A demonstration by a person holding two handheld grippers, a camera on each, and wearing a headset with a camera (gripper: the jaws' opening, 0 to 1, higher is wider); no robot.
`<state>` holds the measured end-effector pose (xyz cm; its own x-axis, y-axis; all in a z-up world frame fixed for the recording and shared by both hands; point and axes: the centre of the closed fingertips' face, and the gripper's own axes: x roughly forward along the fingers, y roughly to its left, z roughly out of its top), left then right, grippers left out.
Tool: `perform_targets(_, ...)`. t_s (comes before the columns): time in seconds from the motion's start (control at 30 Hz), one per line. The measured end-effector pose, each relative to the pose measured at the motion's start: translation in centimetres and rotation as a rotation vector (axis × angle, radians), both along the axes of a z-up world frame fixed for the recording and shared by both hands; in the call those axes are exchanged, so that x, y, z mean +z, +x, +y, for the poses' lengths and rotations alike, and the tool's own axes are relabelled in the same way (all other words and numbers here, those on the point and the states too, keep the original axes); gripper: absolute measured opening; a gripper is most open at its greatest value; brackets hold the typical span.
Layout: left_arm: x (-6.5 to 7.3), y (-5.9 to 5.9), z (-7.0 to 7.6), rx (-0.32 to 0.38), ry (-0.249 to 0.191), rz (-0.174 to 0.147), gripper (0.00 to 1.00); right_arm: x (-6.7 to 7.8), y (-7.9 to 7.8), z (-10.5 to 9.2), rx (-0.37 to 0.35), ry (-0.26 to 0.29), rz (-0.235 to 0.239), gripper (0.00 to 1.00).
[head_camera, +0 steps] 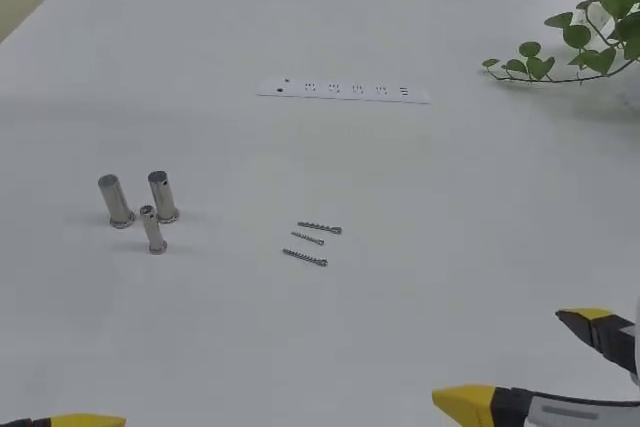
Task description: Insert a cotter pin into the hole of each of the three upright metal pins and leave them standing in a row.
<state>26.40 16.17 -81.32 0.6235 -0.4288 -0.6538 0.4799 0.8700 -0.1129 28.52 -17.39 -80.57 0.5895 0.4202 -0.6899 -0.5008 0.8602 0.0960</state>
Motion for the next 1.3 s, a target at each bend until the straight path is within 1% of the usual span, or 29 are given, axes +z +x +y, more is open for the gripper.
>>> perform_targets(0.33,0.0,0.5,1.0,0.009,-0.001,-0.001,0.99,0.1,0.0,0.4,-0.001,-0.005,0.002,0.99)
perform_targets(0.43,-0.1,0.6,1.3,0.003,0.004,0.004,0.99,0.1,0.1,0.4,-0.001,-0.005,0.001,0.99)
perform_targets(0.5,-0.1,0.9,1.6,-0.002,0.02,0.002,0.99,0.2,0.2,0.5,-0.01,0.0,0.0,0.99)
perform_targets(0.7,0.4,1.8,2.6,-0.003,0.027,-0.011,0.99,0.2,0.2,0.8,-0.001,-0.004,0.002,0.99)
perform_targets(0.8,0.3,2.4,3.2,-0.009,0.044,-0.009,0.99,0.1,0.2,0.9,-0.001,0.0,0.004,0.99)
perform_targets(0.97,0.4,3.3,4.2,-0.013,0.058,-0.011,0.99,0.0,0.2,0.9,0.005,-0.006,0.008,0.99)
perform_targets(1.03,0.5,3.4,4.3,-0.015,0.055,-0.009,0.99,0.0,0.2,0.9,-0.001,-0.004,0.011,0.99)
perform_targets(1.07,0.6,3.6,4.4,-0.013,0.05,-0.014,0.99,-0.1,0.2,0.8,-0.007,-0.005,0.013,0.99)
perform_targets(1.17,0.7,4.0,4.5,-0.013,0.054,-0.016,0.99,-0.2,0.1,0.7,-0.006,-0.008,0.022,0.99)
perform_targets(1.3,0.3,4.5,4.2,-0.022,0.047,-0.008,0.99,-0.2,-0.1,0.8,-0.002,-0.012,0.022,0.99)
